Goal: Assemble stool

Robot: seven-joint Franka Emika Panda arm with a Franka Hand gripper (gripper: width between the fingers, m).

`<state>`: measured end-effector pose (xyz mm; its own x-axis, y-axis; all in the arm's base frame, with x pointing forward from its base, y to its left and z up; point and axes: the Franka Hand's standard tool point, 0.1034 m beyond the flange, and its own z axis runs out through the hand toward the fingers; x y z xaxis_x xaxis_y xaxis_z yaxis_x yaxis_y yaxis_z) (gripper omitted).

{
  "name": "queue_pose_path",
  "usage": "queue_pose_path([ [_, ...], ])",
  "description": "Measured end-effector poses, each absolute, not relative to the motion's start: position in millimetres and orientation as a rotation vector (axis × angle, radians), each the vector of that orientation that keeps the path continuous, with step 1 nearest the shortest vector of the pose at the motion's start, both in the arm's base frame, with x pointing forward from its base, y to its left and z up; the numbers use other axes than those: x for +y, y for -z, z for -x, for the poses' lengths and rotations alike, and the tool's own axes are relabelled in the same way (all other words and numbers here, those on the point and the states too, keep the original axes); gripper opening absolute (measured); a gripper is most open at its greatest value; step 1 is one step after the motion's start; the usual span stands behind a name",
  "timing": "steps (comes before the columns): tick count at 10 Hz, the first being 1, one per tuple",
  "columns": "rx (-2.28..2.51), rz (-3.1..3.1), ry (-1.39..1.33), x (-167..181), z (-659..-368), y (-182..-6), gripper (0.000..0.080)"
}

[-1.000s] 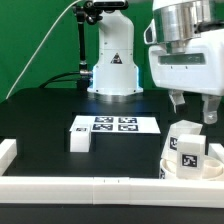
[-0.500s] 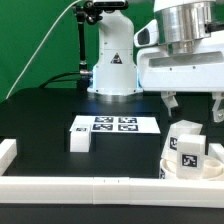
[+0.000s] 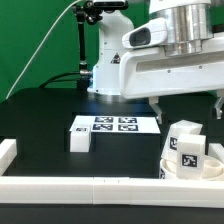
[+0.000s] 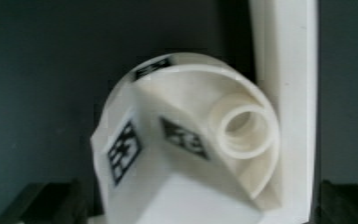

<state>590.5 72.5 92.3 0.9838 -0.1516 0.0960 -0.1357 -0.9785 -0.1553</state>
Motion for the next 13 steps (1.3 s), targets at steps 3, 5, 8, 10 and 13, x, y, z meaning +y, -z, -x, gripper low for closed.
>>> queue_pose_path([
  [3,-0.05,3.015,0.178,68.5,-591.1,-92.3,0.0649],
  [5,-0.426,3.022,0.194,62.8,-594.2,-90.1,0.0649],
  [8,-0.772,2.986,0.182,60.6,-594.8,-82.9,0.0649],
  [10,-0.817,2.982,0.175,61.4,-593.2,-79.7,0.0649],
  [13,-0.788,2.988,0.171,65.1,-591.4,-77.8,0.038],
])
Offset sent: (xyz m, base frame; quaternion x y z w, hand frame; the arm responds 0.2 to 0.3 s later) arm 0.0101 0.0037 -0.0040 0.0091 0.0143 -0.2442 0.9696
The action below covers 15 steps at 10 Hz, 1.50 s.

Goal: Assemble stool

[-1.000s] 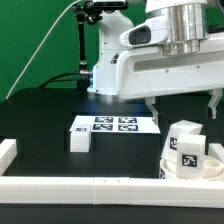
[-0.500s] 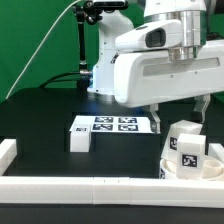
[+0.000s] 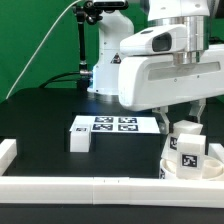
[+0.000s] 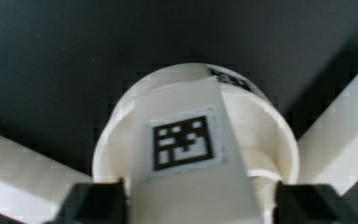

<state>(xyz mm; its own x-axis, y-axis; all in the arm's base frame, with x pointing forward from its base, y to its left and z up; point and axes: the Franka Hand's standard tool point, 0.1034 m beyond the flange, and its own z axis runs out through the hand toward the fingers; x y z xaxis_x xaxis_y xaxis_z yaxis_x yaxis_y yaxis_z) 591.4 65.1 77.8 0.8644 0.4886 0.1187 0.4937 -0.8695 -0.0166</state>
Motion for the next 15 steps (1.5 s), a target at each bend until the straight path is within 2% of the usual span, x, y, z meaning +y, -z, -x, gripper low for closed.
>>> queue_pose_path([
  [1,-0.785,2.989,0.171,64.1,-591.4,-77.8,0.0341],
  [5,-0.65,3.015,0.169,62.4,-591.3,-77.2,0.0341],
  [11,0.452,3.013,0.188,59.1,-591.7,-76.6,0.0341],
  [15,0.886,2.9,0.164,59.2,-591.6,-77.2,0.0341],
])
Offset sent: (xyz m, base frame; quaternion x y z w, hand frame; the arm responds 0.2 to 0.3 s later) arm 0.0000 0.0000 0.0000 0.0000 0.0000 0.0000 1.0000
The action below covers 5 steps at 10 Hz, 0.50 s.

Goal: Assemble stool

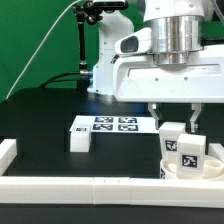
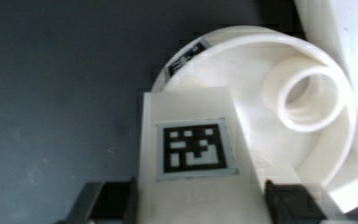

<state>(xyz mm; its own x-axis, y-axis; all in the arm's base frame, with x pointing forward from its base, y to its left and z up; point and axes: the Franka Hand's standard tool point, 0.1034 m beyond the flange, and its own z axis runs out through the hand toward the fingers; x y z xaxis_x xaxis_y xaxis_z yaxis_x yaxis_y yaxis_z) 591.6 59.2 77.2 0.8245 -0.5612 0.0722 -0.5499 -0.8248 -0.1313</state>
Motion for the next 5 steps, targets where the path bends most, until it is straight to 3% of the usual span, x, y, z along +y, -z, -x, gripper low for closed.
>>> queue_pose_path([
  [5,1.449,2.616,0.116,61.2,-587.8,-76.3,0.0341],
])
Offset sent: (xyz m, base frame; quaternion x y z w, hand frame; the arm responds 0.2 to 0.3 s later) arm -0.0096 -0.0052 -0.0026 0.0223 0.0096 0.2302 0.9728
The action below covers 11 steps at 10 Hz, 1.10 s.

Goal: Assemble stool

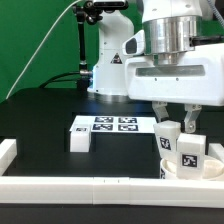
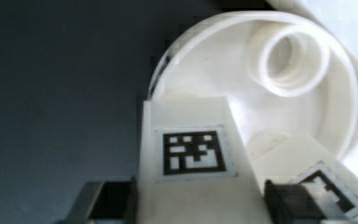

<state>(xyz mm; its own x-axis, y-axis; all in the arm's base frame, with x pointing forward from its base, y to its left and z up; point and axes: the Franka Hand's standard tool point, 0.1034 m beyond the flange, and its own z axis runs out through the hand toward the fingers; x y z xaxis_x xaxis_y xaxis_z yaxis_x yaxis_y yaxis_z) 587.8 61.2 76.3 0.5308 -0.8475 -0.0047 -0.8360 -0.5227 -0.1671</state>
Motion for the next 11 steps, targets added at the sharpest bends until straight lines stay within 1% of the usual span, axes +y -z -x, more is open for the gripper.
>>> queue_pose_path([
  [5,1.989,2.171,0.033,67.1,-587.3,-76.3,0.0341],
  [8,2.158,1.989,0.001,68.9,-587.0,-76.2,0.0341],
  [11,2.387,1.659,-0.057,68.3,-586.9,-76.0,0.0341],
])
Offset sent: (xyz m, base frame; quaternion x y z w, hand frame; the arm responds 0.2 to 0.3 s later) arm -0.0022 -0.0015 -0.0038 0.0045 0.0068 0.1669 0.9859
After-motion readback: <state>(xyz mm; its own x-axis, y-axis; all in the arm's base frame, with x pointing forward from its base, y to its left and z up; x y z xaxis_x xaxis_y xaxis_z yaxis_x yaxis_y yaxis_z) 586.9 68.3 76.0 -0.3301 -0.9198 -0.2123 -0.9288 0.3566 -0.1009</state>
